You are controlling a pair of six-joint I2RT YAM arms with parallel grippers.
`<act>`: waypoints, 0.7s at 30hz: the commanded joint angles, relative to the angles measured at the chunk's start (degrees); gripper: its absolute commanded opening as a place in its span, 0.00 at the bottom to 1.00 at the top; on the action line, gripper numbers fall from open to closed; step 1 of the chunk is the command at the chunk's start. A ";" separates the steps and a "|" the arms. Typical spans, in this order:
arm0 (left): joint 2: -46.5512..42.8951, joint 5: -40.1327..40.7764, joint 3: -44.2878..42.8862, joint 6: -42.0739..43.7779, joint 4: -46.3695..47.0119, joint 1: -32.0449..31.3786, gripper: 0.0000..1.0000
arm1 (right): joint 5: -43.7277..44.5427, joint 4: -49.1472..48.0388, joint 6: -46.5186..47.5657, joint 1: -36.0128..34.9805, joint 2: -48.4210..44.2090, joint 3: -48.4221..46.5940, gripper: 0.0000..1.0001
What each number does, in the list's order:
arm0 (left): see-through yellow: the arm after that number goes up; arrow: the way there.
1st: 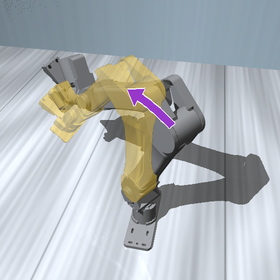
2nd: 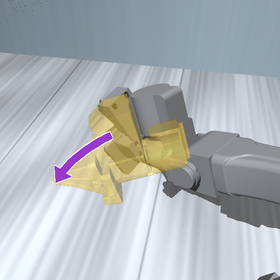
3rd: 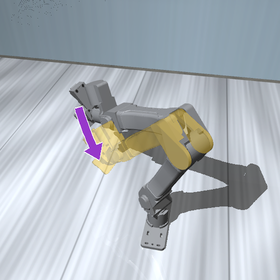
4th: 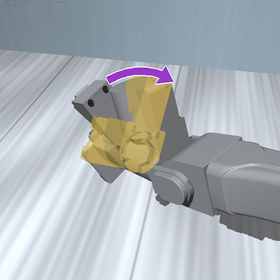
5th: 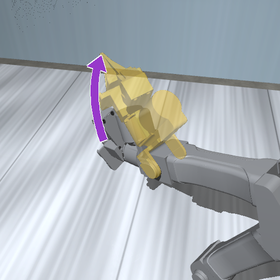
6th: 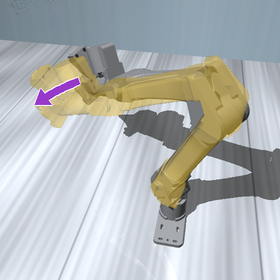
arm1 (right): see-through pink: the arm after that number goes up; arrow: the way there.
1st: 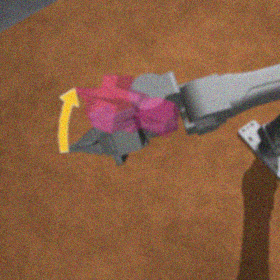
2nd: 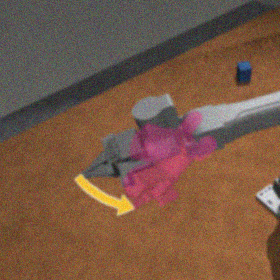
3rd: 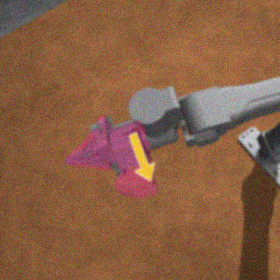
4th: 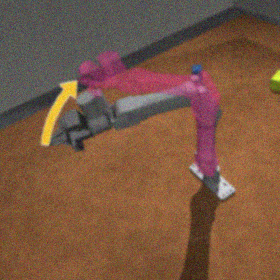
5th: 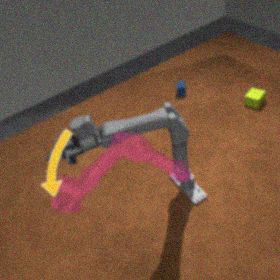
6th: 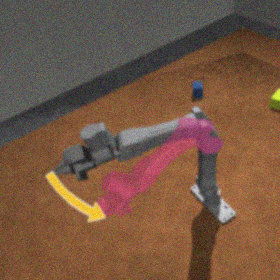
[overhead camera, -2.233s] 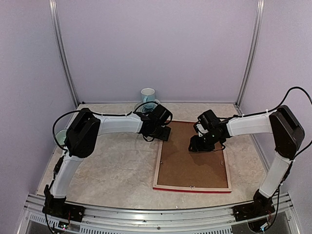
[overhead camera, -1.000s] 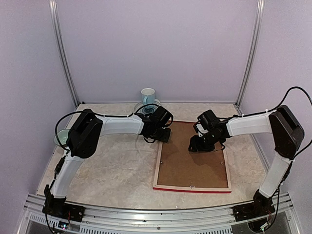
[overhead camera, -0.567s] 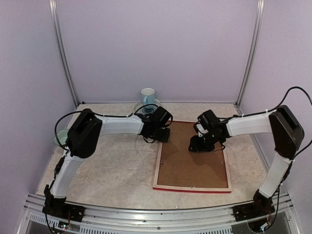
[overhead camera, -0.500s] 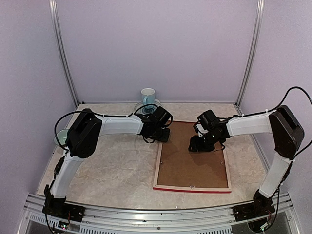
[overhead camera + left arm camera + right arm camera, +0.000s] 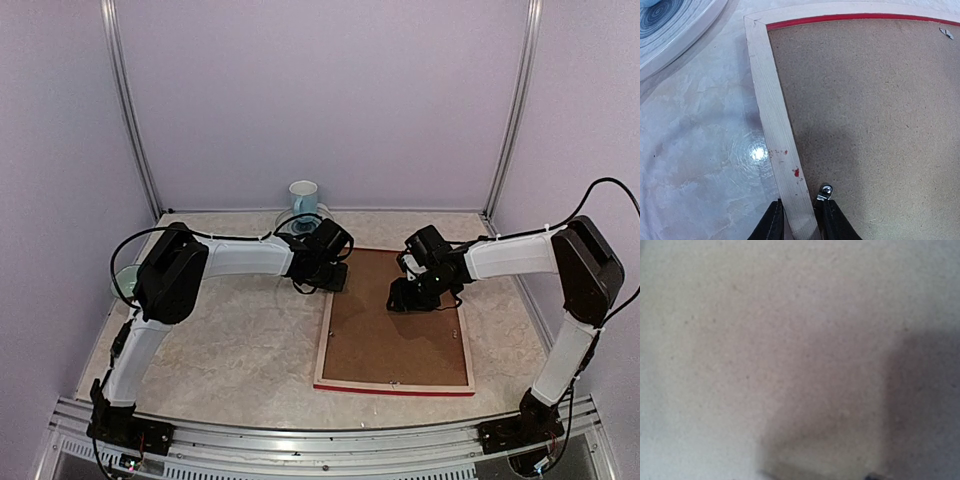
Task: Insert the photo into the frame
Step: Press the fastener onto the backboard.
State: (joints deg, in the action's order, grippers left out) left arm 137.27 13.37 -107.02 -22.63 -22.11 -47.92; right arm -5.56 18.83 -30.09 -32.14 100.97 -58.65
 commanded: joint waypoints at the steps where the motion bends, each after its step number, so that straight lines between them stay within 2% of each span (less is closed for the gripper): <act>1: 0.01 1.73 1.37 0.21 -4.04 0.99 0.26 | 0.39 2.18 -0.58 0.03 1.34 2.13 0.54; 4: 0.01 1.92 1.38 0.30 -4.00 0.99 0.17 | 0.40 2.13 -0.67 0.01 1.25 2.23 0.54; 12: -0.90 1.97 1.27 0.52 -3.21 0.99 0.11 | 0.37 2.26 -0.72 0.01 0.74 2.40 0.54; 16: -2.74 0.96 2.83 0.32 -1.27 0.90 0.23 | 0.38 2.26 -0.72 0.03 0.59 2.54 0.54; 21: -5.48 1.51 3.65 0.00 0.35 0.90 0.43 | 0.40 2.18 -0.72 0.04 0.72 2.60 0.54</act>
State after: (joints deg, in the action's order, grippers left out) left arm 135.68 14.15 -104.33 -23.55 -20.62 -47.55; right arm -6.42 17.58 -30.11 -32.14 100.90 -58.26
